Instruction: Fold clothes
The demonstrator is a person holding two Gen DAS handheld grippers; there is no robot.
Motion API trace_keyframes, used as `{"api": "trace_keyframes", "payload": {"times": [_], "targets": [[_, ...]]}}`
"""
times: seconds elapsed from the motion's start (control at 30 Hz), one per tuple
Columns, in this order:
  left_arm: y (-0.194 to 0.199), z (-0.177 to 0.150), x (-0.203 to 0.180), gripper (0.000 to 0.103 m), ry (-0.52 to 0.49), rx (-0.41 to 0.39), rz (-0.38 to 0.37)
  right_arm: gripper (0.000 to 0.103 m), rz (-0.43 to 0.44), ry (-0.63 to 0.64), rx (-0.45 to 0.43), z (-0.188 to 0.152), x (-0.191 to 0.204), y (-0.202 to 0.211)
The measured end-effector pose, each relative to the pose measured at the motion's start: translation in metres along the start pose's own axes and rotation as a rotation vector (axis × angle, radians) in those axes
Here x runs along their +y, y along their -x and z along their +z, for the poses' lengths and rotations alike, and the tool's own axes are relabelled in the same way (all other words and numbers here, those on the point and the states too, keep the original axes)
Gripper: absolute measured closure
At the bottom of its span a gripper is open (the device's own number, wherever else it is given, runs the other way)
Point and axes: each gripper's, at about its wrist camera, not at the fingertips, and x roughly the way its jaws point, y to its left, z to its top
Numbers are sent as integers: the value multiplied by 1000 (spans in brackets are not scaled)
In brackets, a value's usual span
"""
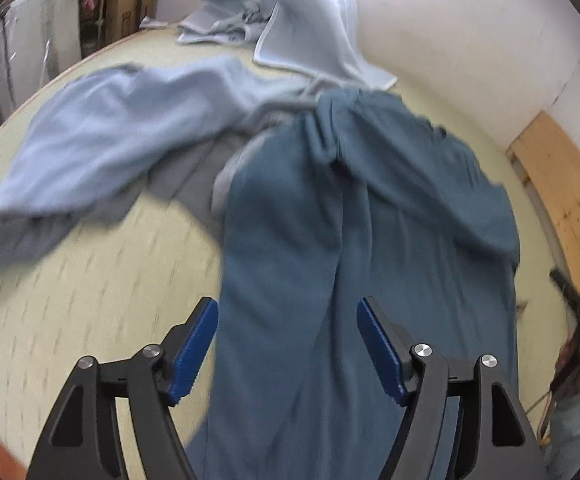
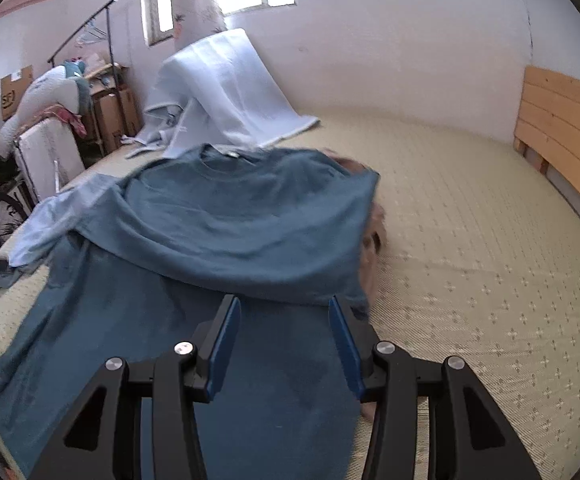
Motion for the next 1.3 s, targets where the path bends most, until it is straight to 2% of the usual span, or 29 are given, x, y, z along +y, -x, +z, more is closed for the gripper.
{"api": "trace_keyframes", "payload": {"times": [0.17,0.33,0.53,0.7,0.83,1.03,1.3], "targets": [[13,-62,26,27,155,98,-38,50,64,7,-38,-7,37,34],[14,-110,53,27,346,160,-83,47,146,10,-20,-34,75,57],[10,-135,81,27,513,141,-132,47,216,63,1,-55,111,70],[8,-143,88,27,545,144,-143,47,237,67,-10,-54,115,73],[-2,-142,82,27,536,162,-173,47,239,58,-13,-52,113,71],[-8,-139,73,27,515,148,-197,47,232,52,-5,-53,109,68],[19,-132,70,27,527,-11,-300,47,231,44,-5,-52,106,68]]}}
